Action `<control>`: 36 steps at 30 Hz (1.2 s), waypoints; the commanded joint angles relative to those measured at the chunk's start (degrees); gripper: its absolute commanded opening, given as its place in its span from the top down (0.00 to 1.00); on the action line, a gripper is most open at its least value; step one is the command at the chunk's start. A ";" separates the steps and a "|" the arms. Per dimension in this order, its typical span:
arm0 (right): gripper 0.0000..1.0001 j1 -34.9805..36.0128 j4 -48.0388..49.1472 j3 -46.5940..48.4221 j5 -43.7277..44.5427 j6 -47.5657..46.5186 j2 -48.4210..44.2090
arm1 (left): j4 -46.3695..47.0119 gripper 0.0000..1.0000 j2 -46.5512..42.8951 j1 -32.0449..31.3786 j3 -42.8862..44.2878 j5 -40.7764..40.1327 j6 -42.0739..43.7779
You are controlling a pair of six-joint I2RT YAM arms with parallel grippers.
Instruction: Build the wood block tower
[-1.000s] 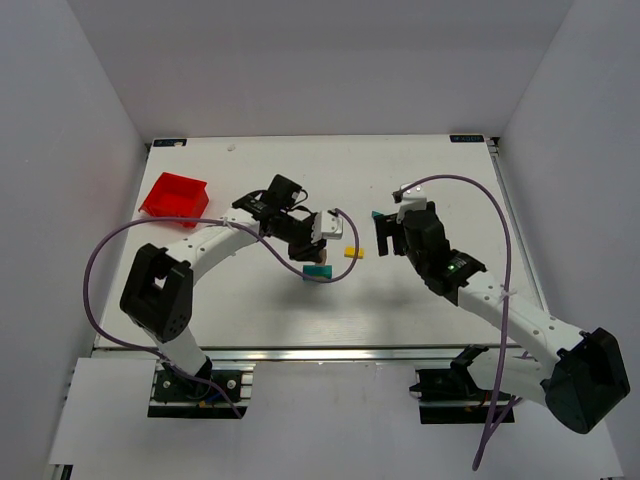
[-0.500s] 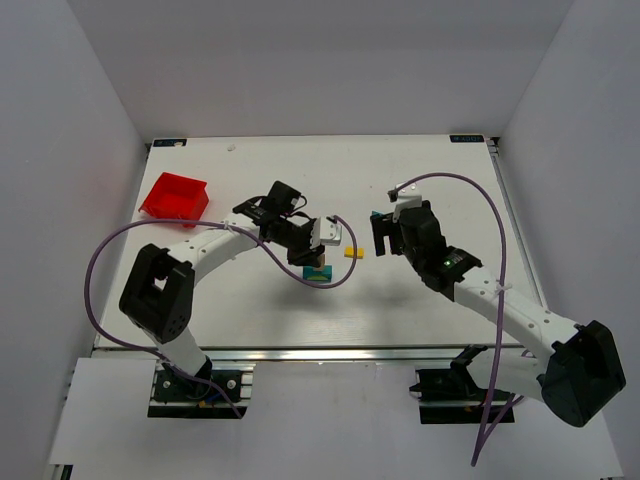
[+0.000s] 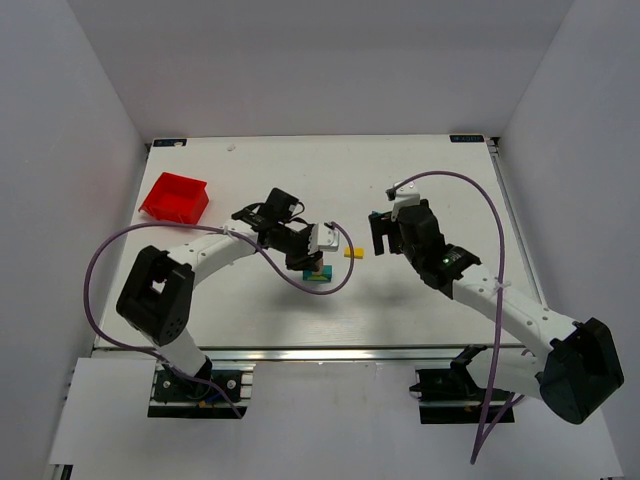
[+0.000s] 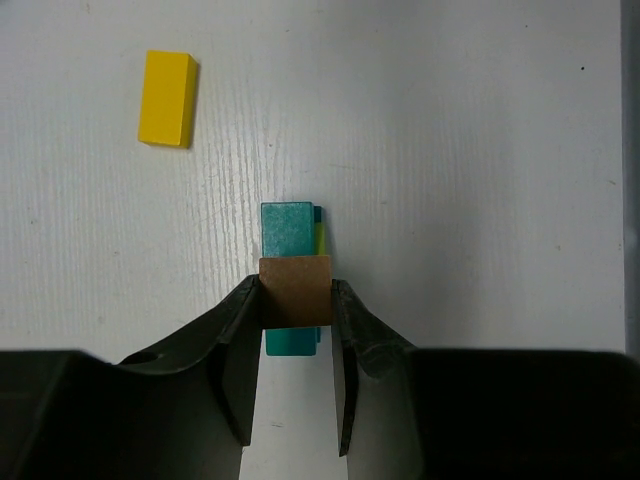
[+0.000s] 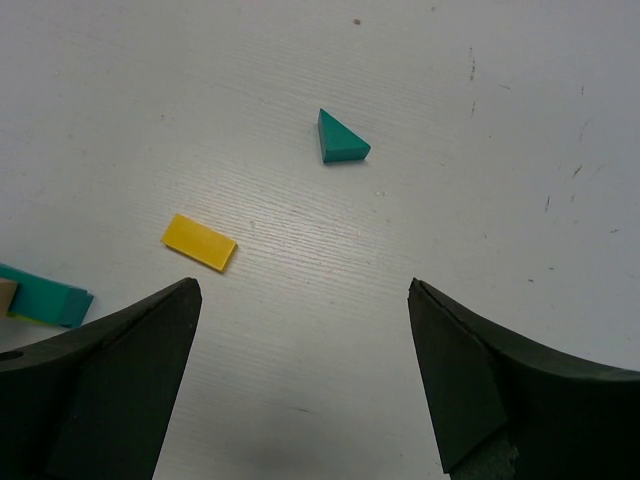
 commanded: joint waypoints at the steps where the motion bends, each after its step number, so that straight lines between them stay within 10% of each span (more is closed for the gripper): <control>1: 0.11 -0.10 0.12 2.95 -0.61 -0.36 0.38 | 2.84 1.00 -4.12 0.14 -0.90 0.79 -0.53; 36: 0.11 -0.01 -1.03 4.71 -1.58 -0.89 1.96 | 6.97 1.00 -4.65 0.58 -4.59 1.40 -0.80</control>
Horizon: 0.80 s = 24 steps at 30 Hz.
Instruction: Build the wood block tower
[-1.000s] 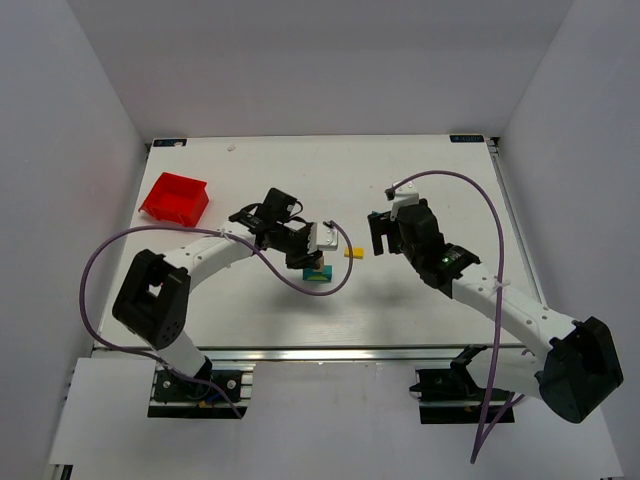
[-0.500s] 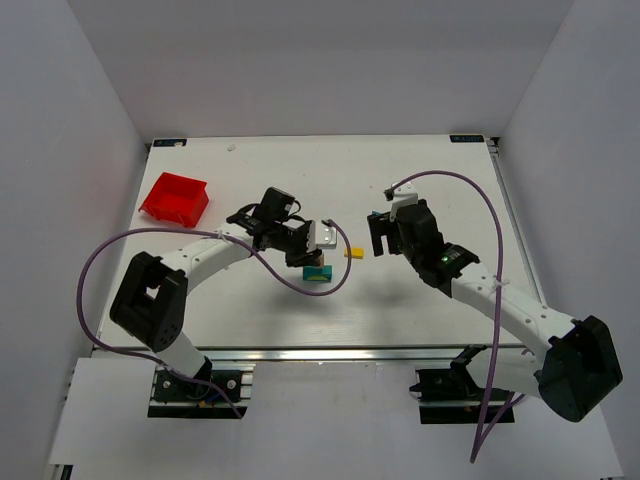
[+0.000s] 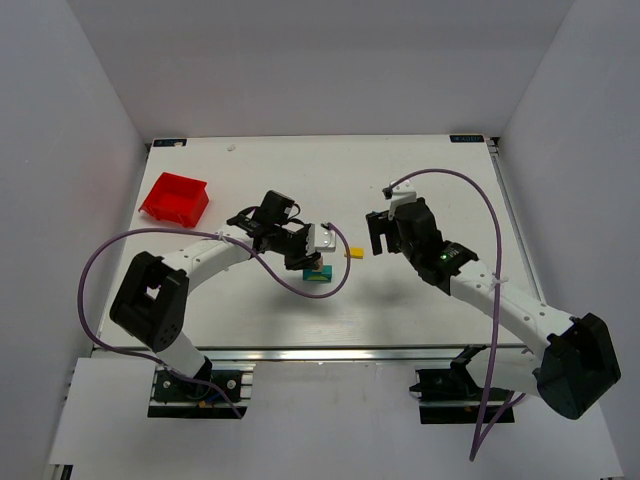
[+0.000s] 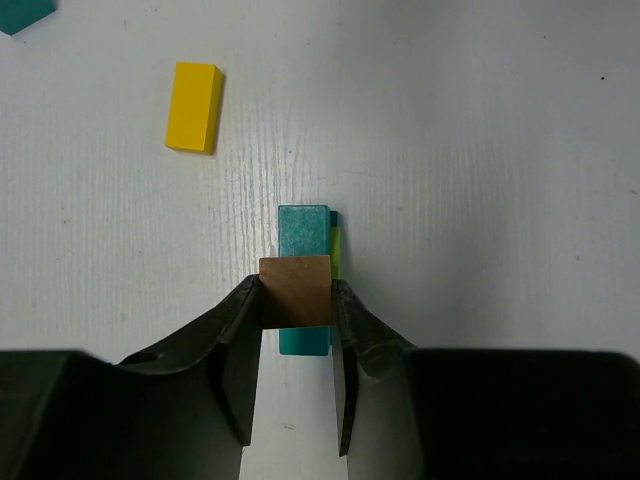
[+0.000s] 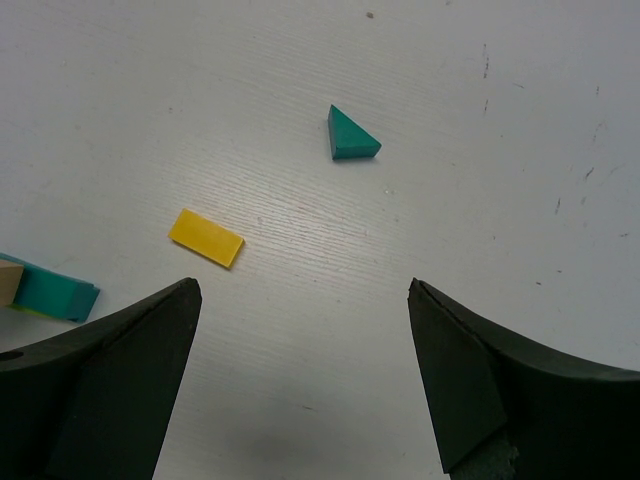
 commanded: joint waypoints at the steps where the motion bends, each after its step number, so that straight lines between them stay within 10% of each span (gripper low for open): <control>1: 0.11 -0.10 0.55 2.96 -0.29 -0.72 0.22 | 1.35 1.00 -1.68 0.21 -0.68 1.80 0.30; 24: 0.11 -0.01 -1.38 4.46 -0.38 -1.42 1.18 | 0.39 1.00 0.26 0.65 -0.15 3.38 0.83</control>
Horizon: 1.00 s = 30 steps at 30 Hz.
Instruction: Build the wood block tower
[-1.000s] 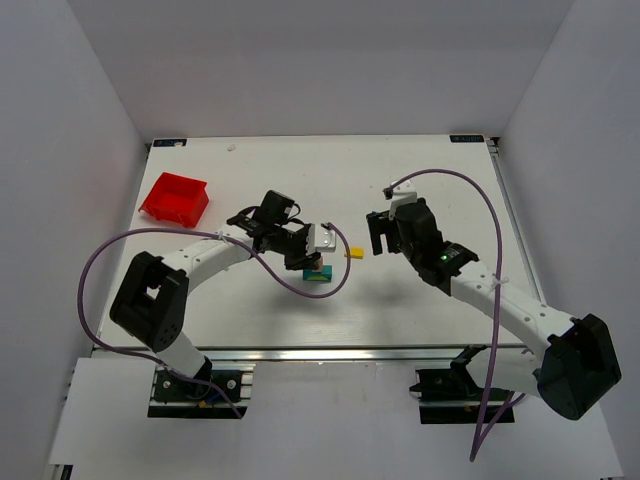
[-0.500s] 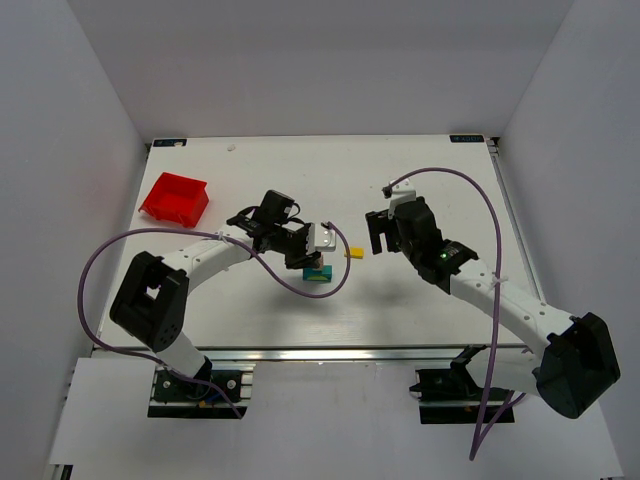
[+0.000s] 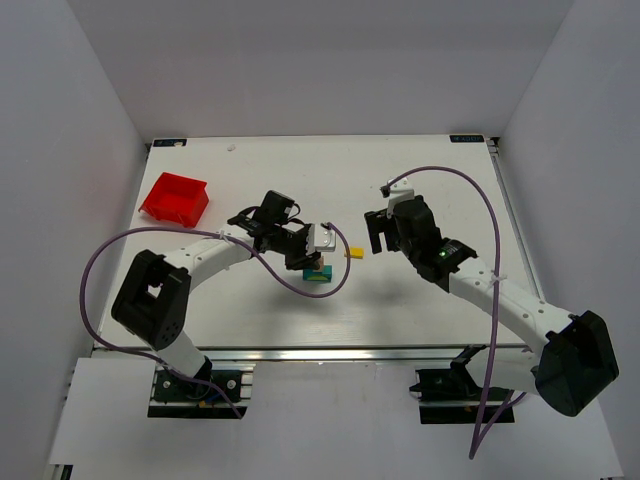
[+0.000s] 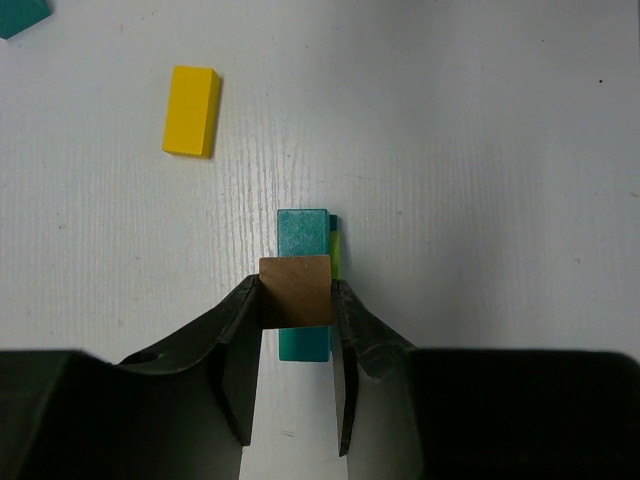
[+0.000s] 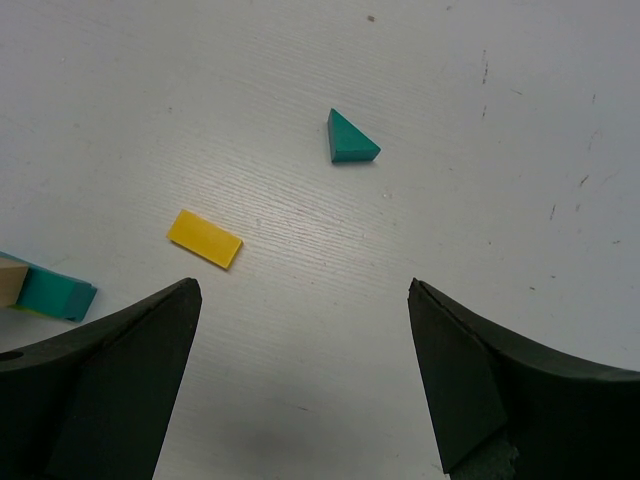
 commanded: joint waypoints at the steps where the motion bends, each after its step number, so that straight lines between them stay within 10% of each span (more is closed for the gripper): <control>1: 0.11 -0.10 -0.47 2.88 0.04 -0.39 0.18 | -0.20 1.00 -0.44 0.30 -0.22 2.33 0.85; 30: 0.11 -0.10 -1.17 3.67 -0.40 -0.13 0.35 | -0.99 1.00 0.08 0.39 -0.48 1.28 1.02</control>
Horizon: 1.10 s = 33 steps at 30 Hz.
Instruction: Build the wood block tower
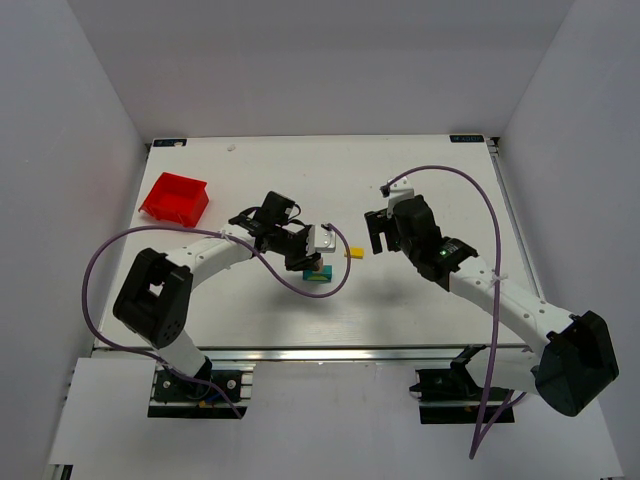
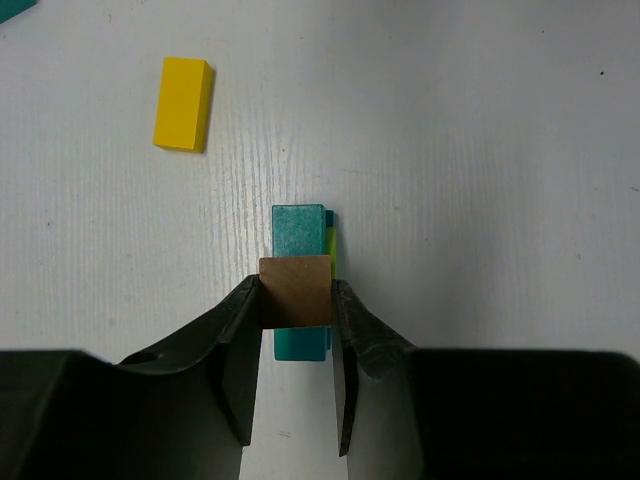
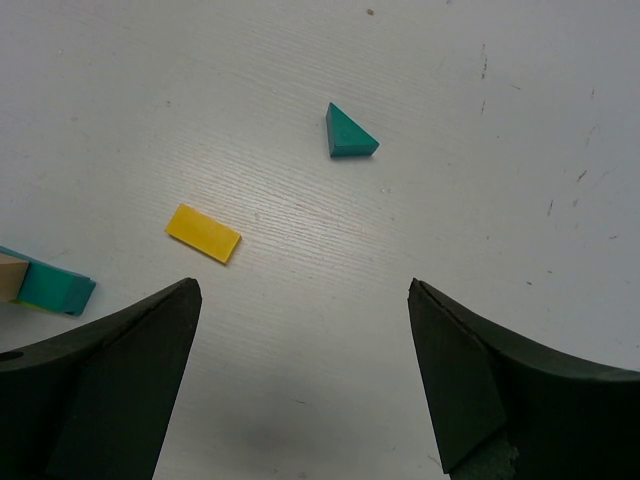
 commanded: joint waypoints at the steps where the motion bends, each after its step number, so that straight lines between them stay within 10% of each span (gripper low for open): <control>1: 0.11 -0.10 0.53 2.87 -0.38 -0.06 0.42 | -0.45 1.00 -0.73 0.45 -0.48 1.26 0.61; 33: 0.11 -0.10 0.18 3.57 -2.23 -0.59 0.95 | -1.23 0.52 -0.46 0.37 0.57 0.55 0.34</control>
